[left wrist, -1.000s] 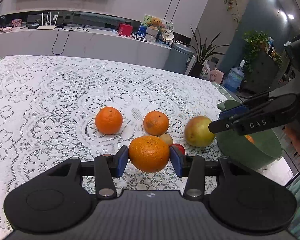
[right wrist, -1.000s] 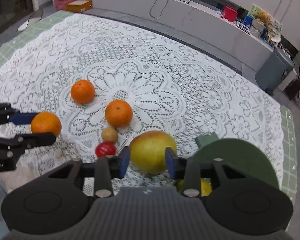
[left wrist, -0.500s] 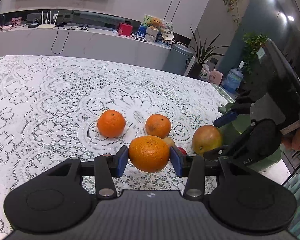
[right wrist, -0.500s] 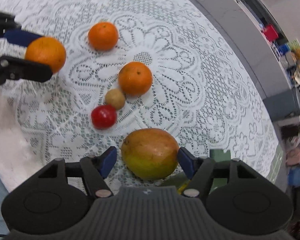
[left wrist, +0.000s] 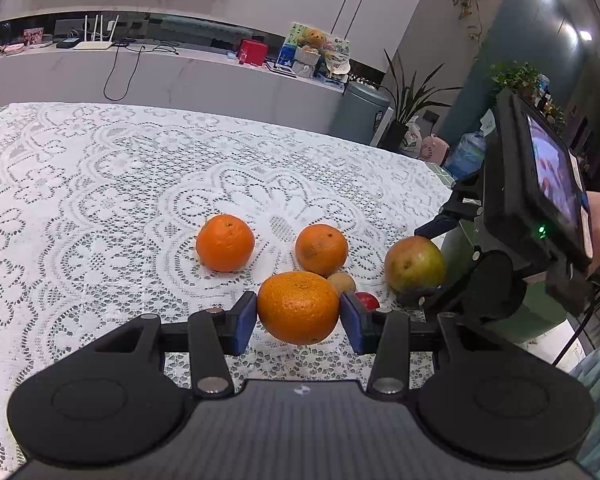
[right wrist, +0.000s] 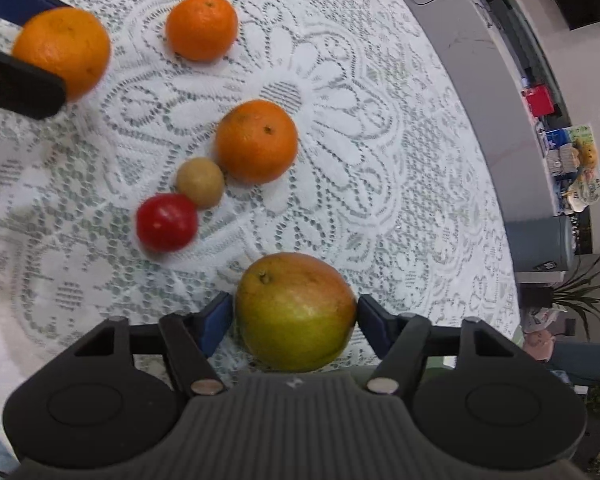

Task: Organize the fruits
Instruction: 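Lift the orange and pear and carry both toward the green colander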

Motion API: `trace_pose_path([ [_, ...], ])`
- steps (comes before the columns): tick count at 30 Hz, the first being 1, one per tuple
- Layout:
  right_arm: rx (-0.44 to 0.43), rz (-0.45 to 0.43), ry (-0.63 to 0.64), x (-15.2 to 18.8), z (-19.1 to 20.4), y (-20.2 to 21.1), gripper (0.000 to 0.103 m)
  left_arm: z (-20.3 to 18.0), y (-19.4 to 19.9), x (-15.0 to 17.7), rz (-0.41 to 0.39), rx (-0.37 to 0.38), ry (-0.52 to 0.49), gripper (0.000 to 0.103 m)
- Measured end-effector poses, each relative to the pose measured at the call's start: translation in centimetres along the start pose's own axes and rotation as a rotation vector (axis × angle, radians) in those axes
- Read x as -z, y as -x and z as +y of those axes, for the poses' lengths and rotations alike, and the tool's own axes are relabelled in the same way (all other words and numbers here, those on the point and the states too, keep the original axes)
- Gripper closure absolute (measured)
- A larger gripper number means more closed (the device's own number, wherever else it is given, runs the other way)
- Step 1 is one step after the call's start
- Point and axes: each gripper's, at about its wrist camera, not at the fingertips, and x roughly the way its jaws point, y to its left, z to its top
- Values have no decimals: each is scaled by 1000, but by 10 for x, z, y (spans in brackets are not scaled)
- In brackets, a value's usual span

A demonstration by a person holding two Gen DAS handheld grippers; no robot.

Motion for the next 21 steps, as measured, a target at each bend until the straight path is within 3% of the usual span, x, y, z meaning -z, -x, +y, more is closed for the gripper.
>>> trace_pose_path([
  [11, 43, -80, -31, 5, 17, 26, 42, -1, 3, 2, -4, -10, -10, 52],
  [21, -54, -270, -286, 44, -8, 107, 42, -11, 17, 5, -13, 59, -10, 52],
])
